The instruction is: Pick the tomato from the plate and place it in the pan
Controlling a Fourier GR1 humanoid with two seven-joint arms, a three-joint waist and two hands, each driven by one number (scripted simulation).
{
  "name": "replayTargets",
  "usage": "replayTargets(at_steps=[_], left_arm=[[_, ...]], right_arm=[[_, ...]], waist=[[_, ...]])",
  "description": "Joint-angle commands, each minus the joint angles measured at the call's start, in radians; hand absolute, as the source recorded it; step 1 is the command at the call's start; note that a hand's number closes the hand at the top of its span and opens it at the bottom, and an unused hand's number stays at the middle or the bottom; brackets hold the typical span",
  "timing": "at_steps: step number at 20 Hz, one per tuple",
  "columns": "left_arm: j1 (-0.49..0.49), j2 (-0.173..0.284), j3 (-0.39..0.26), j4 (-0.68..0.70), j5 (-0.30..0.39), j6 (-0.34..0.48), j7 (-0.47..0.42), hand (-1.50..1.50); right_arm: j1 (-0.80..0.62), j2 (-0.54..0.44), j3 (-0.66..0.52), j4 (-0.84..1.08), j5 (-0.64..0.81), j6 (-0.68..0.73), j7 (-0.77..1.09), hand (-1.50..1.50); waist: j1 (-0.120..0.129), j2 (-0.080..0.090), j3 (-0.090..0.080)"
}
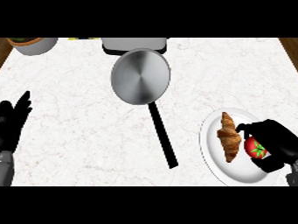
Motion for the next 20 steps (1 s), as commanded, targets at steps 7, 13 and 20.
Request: replayTargets(at_steps=[7,13,20], left_arm=[[-0.039,0.001,0.009,0.015,-0.007,-0.027,-0.003,0.0],[-0.084,-0.025,-0.032,0.0,-0.026,-0.024,0.013,0.0],[-0.079,-0.012,-0.016,0.021,-0.03,-0.021,0.018,0.0]], right_arm=[[-0.328,-0.061,-0.06,0.158,-0.024,0.095,-0.125,1.5],[-0.619,-0.125,-0.128,0.373,-0.084,0.03,-0.343,1.5],[-0.806,-0.052,-0.238,0.487,-0.274,-0.048,-0.593,1.5]], waist=[[0.05,0.016,0.004],[0.104,0.035,0.008],[0.061,0.02,0.006]])
